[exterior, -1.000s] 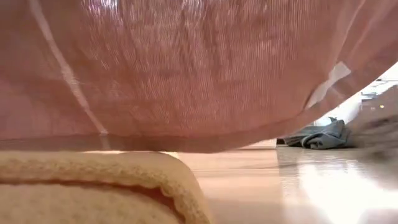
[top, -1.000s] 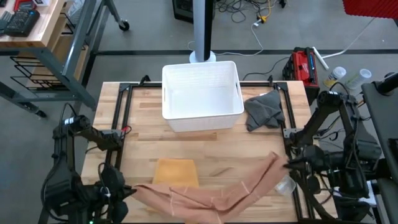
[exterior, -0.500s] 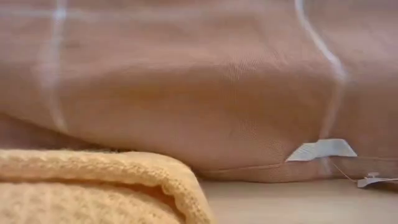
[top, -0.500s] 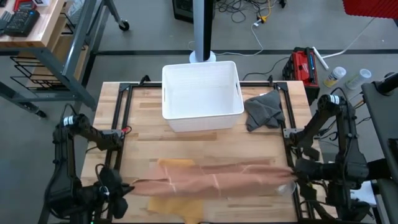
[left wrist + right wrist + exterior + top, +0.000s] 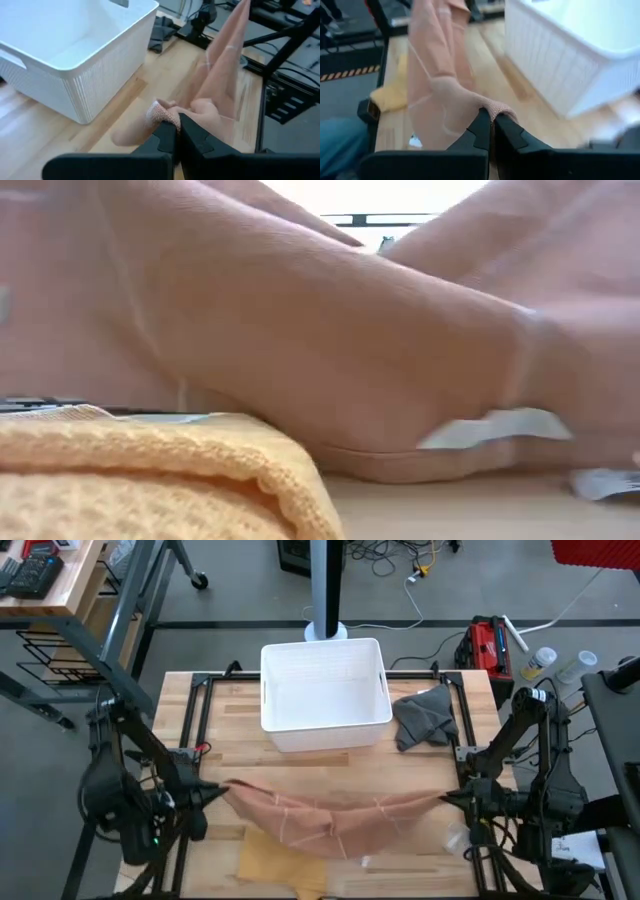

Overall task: Fold towel
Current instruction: Fold the brown squared towel

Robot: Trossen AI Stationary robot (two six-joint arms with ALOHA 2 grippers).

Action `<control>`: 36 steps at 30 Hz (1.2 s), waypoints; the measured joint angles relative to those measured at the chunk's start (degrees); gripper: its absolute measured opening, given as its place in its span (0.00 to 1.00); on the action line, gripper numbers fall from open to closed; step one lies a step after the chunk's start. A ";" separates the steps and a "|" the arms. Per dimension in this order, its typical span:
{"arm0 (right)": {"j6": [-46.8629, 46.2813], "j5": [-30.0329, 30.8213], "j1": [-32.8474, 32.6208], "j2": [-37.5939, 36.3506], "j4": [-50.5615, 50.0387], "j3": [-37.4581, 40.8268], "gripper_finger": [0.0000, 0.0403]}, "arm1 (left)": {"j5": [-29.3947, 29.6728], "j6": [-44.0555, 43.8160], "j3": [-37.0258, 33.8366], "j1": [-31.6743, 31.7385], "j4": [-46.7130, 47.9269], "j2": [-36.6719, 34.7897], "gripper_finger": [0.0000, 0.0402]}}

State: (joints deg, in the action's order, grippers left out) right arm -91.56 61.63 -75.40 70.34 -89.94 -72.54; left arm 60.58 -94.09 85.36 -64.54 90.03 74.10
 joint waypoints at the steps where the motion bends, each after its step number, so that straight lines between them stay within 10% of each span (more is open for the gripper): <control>1: 1.86 1.57 -0.01 -0.49 0.03 0.01 0.00 | 0.00 1.29 -0.02 -0.01 -0.01 -1.21 0.00; 12: 18.39 12.81 0.07 -11.31 -0.14 -0.25 0.00 | 7.85 13.97 0.00 0.00 0.05 -11.76 0.00; 27: -8.89 -29.80 -0.23 -2.23 14.22 16.96 0.00 | -31.22 -13.03 -22.89 -1.91 -21.81 -0.03 0.00; 36: -13.87 -43.25 0.07 0.66 14.67 18.57 0.17 | -48.55 -24.56 -32.30 -2.05 -34.43 9.54 0.12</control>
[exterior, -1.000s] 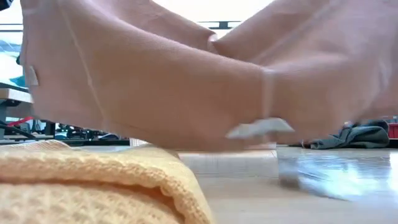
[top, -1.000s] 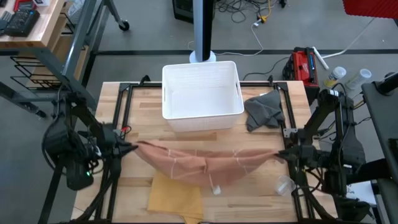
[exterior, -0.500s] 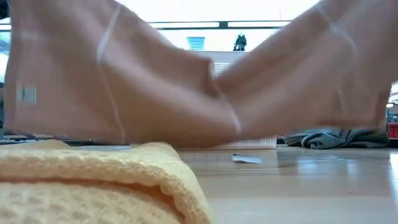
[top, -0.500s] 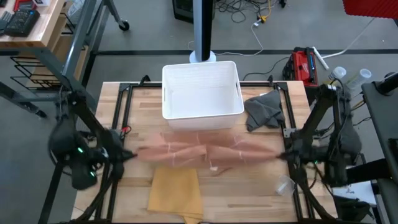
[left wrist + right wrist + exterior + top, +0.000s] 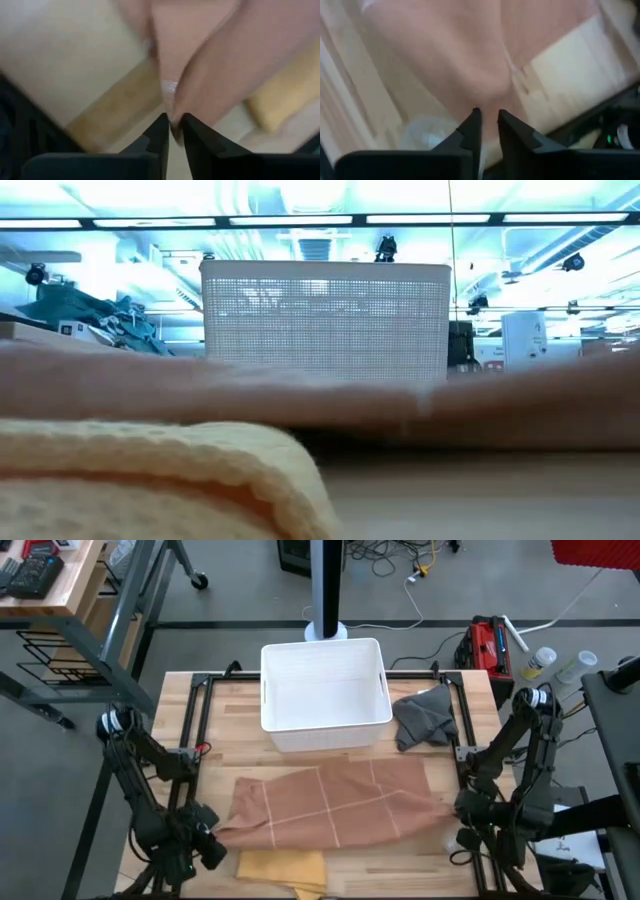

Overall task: Fold towel
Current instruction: Fold the brown squared towel

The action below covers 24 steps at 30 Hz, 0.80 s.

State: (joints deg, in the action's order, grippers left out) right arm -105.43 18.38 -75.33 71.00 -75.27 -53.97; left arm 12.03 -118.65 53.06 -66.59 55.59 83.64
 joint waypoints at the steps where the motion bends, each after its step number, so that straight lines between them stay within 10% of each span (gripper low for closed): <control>1: 0.01 -1.25 -0.01 -0.23 0.05 -0.40 0.19 | -1.60 -0.84 -0.22 0.02 -0.67 0.55 0.13; 14: 2.55 11.06 0.00 -1.42 -5.68 -4.59 0.35 | -1.95 0.23 5.33 -0.14 -4.37 1.00 0.22; 24: -7.63 20.65 1.17 -1.29 -6.30 -1.53 0.26 | 24.17 7.32 5.20 1.72 -2.20 1.04 0.16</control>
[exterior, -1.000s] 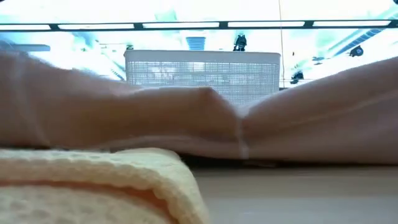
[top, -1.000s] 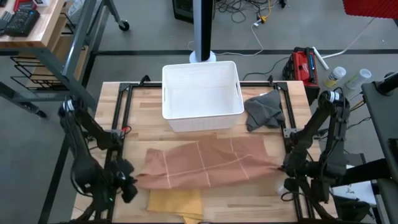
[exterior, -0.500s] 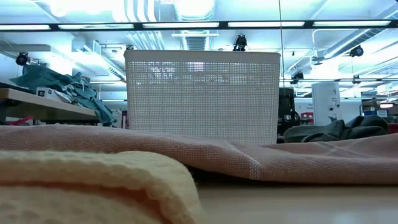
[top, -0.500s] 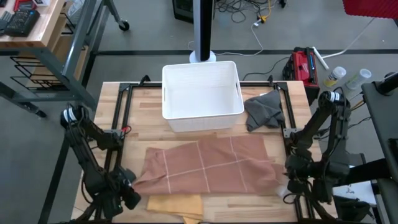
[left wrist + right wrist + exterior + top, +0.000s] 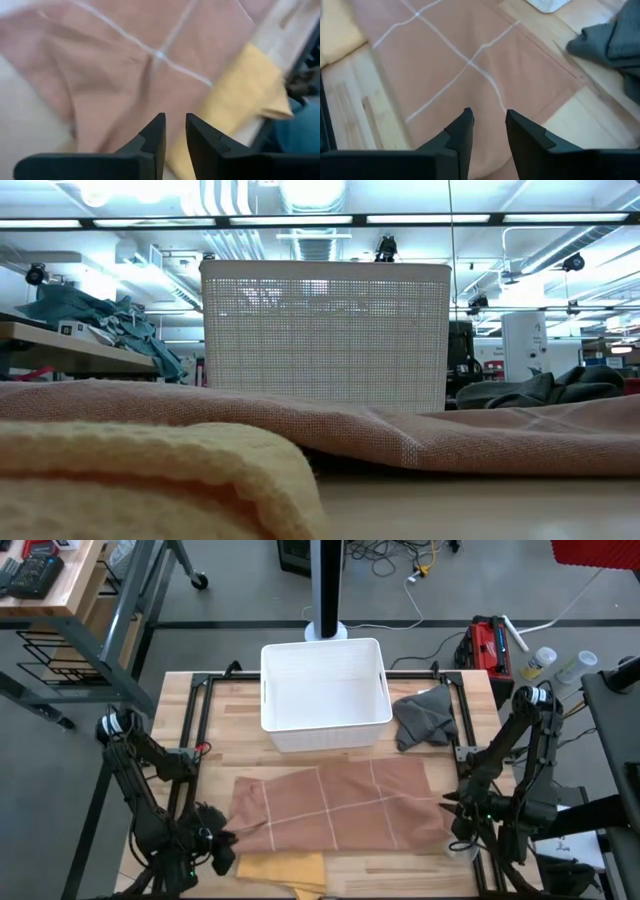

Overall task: Fold towel
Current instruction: Fold the brown squared towel

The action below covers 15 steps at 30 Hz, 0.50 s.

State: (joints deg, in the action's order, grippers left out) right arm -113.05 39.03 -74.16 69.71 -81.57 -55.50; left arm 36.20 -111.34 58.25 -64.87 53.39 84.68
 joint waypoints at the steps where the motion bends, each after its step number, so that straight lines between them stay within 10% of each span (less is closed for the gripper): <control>1: -0.65 0.03 0.33 0.01 -0.04 0.47 0.25 | 0.15 0.30 -0.25 0.67 0.80 0.00 0.15; 15: 0.92 -1.97 7.64 0.05 1.62 4.26 0.30 | -12.41 9.02 -2.83 9.80 3.58 2.82 0.26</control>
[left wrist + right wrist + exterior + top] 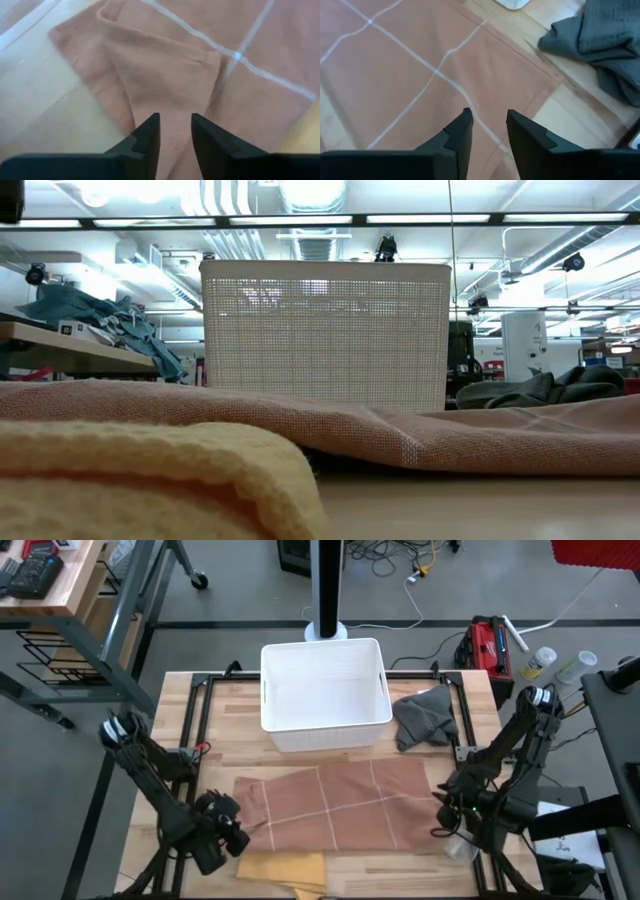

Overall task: Fold towel
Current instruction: Fold the brown squared towel

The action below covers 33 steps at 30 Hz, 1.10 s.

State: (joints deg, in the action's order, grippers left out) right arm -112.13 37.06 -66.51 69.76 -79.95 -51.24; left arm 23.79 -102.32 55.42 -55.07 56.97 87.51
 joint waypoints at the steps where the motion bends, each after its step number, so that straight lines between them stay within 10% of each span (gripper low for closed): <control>1: 0.44 0.03 0.22 0.00 0.12 0.00 0.31 | -0.02 1.89 0.00 0.20 -0.61 0.56 0.29; 17: 1.21 2.76 0.85 0.00 1.03 0.02 0.42 | 4.13 10.13 0.02 0.72 -7.47 12.19 0.55; 28: 1.73 5.60 0.91 0.00 1.08 1.25 0.39 | 4.22 13.32 0.94 0.81 -7.48 11.76 0.06; 33: 0.74 5.57 0.93 0.00 1.23 2.76 0.40 | 5.40 11.38 0.94 0.85 -6.47 11.76 0.02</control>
State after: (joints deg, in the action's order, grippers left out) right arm -111.39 42.63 -65.58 69.76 -78.72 -48.49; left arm 29.19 -90.94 56.36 -54.22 50.50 99.26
